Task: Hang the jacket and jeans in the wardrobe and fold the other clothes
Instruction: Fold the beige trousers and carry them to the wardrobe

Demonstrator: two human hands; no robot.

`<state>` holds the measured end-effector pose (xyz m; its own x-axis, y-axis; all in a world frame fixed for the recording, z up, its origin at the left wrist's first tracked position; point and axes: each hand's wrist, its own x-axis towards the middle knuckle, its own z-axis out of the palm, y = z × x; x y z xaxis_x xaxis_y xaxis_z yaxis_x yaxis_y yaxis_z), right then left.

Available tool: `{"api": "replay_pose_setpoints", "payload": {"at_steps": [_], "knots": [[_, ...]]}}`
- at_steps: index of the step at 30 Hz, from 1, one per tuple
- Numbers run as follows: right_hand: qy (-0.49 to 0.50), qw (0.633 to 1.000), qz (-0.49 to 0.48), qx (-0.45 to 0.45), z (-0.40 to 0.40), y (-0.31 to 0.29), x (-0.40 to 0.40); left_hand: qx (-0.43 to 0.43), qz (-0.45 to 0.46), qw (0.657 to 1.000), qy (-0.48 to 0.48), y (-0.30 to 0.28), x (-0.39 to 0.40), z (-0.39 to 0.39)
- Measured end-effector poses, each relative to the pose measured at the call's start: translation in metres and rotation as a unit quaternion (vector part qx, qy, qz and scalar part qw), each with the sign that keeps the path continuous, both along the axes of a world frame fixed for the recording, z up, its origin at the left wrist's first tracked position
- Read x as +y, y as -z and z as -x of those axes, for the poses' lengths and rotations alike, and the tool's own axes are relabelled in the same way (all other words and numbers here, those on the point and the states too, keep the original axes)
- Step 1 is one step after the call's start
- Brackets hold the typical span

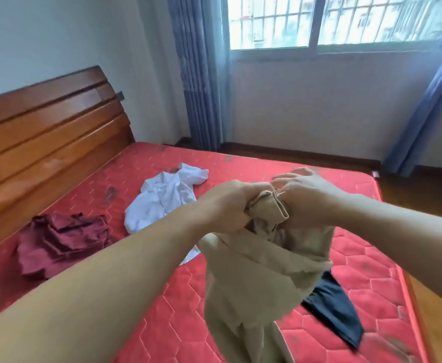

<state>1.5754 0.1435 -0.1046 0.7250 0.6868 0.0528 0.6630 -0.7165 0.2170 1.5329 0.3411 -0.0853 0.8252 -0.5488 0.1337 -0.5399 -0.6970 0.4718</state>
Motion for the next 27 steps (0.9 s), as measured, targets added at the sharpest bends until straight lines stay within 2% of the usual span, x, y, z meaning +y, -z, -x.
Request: {"api": "replay_pose_setpoints", "payload": {"at_steps": [3,6,9,13,14,16,19,21,22,24,26,27], "knots": [[0.057,0.996,-0.068,-0.008,-0.002,-0.043,-0.016,-0.06,-0.035,0.997,-0.045,-0.037,0.012,-0.006],[0.097,0.987,-0.13,-0.008,0.01,-0.073,-0.031,-0.062,0.003,0.993,-0.103,-0.066,0.024,-0.006],[0.057,0.983,-0.169,-0.035,0.04,-0.089,-0.029,-0.064,-0.006,0.988,-0.14,-0.087,0.031,-0.004],[0.016,0.983,-0.172,-0.062,0.09,-0.088,-0.016,0.044,0.023,0.991,-0.122,-0.088,0.046,-0.001],[0.022,0.982,-0.182,-0.038,0.098,-0.084,-0.013,0.058,0.038,0.991,-0.113,-0.085,0.05,0.0],[0.048,0.963,-0.261,0.048,0.109,-0.071,-0.005,0.039,0.089,0.99,-0.101,-0.079,0.053,0.001],[0.178,0.898,-0.383,0.128,0.116,-0.056,0.013,0.001,0.187,0.98,-0.066,-0.08,0.046,0.01],[0.249,0.832,-0.432,0.243,0.123,-0.054,0.024,-0.024,0.206,0.977,-0.049,-0.083,0.041,0.015],[0.251,0.815,-0.427,0.301,0.125,-0.052,0.029,-0.036,0.209,0.976,-0.041,-0.086,0.04,0.017],[0.247,0.82,-0.357,0.374,0.13,-0.045,0.04,-0.047,0.208,0.977,-0.026,-0.092,0.044,0.019],[0.272,0.836,-0.259,0.399,0.133,-0.037,0.047,-0.054,0.201,0.978,-0.018,-0.097,0.053,0.019],[0.289,0.834,-0.242,0.403,0.133,-0.032,0.048,-0.06,0.197,0.978,-0.018,-0.099,0.057,0.018]]}}
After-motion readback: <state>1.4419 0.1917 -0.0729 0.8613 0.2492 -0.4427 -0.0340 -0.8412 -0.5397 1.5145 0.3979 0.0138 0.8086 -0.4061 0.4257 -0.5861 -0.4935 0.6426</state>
